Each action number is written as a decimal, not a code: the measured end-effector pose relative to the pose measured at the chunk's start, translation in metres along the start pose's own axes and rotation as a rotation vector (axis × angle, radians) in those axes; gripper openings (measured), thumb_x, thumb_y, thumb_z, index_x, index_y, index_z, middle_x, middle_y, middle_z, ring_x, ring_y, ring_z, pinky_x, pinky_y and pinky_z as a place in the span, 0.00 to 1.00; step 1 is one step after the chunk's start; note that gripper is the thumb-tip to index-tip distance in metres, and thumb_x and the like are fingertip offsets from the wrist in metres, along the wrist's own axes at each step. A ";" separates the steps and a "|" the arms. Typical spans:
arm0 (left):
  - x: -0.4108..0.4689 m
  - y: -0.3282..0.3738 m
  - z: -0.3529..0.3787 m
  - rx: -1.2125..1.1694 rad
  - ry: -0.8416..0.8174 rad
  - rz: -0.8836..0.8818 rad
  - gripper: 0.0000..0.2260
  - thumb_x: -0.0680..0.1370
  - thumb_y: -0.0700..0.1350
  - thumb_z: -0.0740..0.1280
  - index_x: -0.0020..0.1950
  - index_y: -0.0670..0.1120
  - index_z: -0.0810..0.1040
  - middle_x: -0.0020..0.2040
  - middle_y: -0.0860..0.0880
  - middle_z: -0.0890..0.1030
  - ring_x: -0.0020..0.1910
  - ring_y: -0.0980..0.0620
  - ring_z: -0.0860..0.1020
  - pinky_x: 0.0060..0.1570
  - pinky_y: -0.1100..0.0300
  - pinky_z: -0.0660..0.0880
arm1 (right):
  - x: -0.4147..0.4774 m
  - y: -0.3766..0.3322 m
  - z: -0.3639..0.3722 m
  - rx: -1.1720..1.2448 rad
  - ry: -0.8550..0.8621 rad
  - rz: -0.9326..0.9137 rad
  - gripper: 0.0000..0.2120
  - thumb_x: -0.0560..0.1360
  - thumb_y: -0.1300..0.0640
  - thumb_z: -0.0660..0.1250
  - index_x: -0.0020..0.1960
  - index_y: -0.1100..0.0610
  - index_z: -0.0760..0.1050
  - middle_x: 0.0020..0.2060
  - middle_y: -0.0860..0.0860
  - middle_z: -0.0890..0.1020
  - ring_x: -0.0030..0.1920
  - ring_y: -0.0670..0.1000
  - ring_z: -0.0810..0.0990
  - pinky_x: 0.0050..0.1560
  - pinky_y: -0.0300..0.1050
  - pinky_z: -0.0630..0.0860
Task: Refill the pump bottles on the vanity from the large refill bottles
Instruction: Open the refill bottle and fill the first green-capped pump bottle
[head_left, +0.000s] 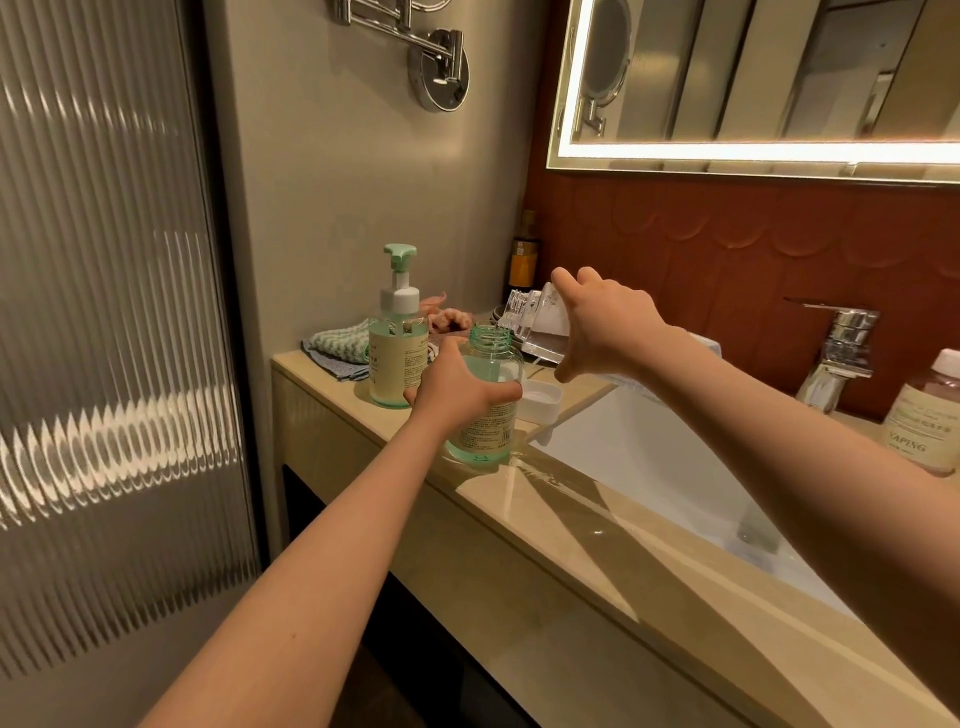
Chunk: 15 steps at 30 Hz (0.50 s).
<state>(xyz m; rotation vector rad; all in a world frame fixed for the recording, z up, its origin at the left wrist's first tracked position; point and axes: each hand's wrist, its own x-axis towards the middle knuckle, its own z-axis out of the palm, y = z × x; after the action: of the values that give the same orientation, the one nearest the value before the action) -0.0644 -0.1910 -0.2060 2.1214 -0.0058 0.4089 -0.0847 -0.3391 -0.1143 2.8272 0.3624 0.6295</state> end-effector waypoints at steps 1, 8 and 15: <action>0.000 0.000 0.000 -0.004 -0.001 0.001 0.36 0.66 0.57 0.75 0.68 0.48 0.63 0.63 0.49 0.74 0.63 0.46 0.71 0.65 0.43 0.63 | 0.000 0.000 0.000 -0.005 -0.001 -0.002 0.48 0.60 0.45 0.79 0.71 0.54 0.56 0.58 0.55 0.71 0.54 0.55 0.74 0.39 0.45 0.70; 0.000 0.000 0.000 -0.002 0.001 0.002 0.37 0.66 0.57 0.75 0.68 0.47 0.63 0.64 0.49 0.74 0.64 0.46 0.71 0.65 0.43 0.62 | 0.001 0.000 -0.002 -0.022 -0.005 -0.006 0.48 0.60 0.44 0.78 0.72 0.54 0.56 0.58 0.56 0.71 0.53 0.55 0.73 0.39 0.44 0.70; 0.000 0.000 0.001 -0.015 0.004 0.004 0.36 0.65 0.57 0.75 0.67 0.48 0.64 0.63 0.49 0.74 0.63 0.46 0.71 0.65 0.43 0.63 | 0.001 -0.001 -0.002 -0.014 -0.006 -0.011 0.48 0.60 0.45 0.78 0.71 0.54 0.57 0.57 0.56 0.71 0.51 0.54 0.72 0.39 0.44 0.69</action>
<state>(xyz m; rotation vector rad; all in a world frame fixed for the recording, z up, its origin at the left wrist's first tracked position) -0.0640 -0.1915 -0.2066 2.1059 -0.0112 0.4142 -0.0846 -0.3378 -0.1119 2.8109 0.3708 0.6185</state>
